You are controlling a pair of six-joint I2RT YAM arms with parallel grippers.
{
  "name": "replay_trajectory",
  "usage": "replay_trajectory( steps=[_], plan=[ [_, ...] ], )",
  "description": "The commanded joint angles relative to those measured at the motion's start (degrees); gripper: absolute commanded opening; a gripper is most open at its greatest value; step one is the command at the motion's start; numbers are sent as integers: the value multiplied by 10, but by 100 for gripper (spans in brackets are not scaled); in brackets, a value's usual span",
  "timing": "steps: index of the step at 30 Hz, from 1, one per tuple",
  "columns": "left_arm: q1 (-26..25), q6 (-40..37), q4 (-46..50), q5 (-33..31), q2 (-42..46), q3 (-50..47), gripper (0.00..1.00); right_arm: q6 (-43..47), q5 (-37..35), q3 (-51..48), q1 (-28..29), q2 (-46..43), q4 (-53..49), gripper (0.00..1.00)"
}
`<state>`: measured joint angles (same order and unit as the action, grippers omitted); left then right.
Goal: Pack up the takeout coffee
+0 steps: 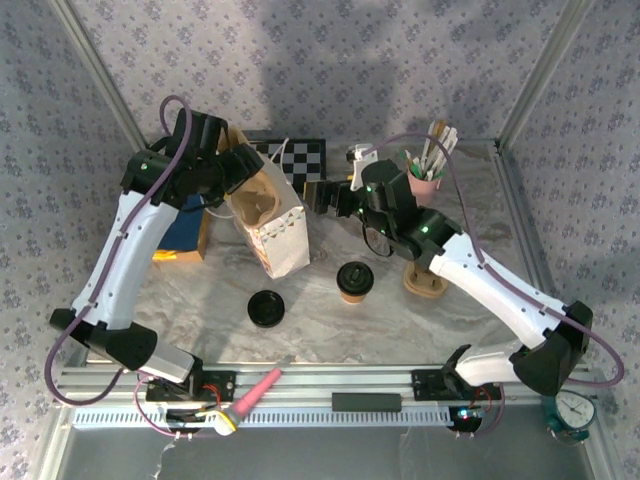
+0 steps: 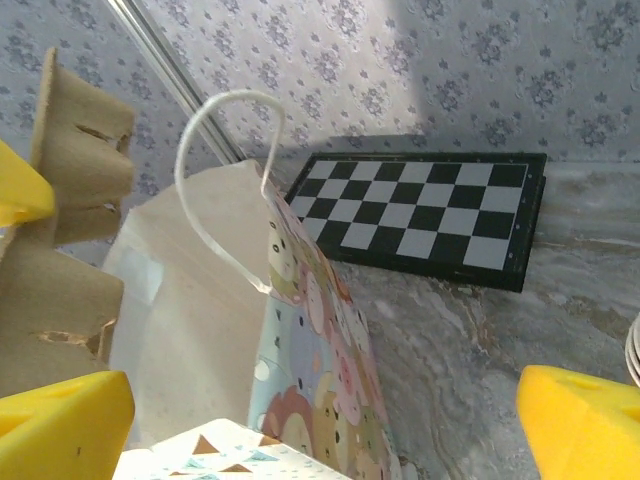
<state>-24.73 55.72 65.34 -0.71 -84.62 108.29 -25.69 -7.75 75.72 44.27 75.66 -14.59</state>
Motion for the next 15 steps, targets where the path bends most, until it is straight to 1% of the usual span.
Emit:
replay_trajectory(
  steps=[1, 7, 15],
  plan=[
    [5, -12, 33, -15, -8, 30, 76, -9, -3, -14, -1, -15, 22, 100],
    [5, -15, 60, -20, -30, 61, 76, 7, 8, -19, -5, 19, 14, 100],
    [7, -24, 98, -22, -71, 119, 76, 18, 37, 4, -38, 69, -24, 89]
  ],
)
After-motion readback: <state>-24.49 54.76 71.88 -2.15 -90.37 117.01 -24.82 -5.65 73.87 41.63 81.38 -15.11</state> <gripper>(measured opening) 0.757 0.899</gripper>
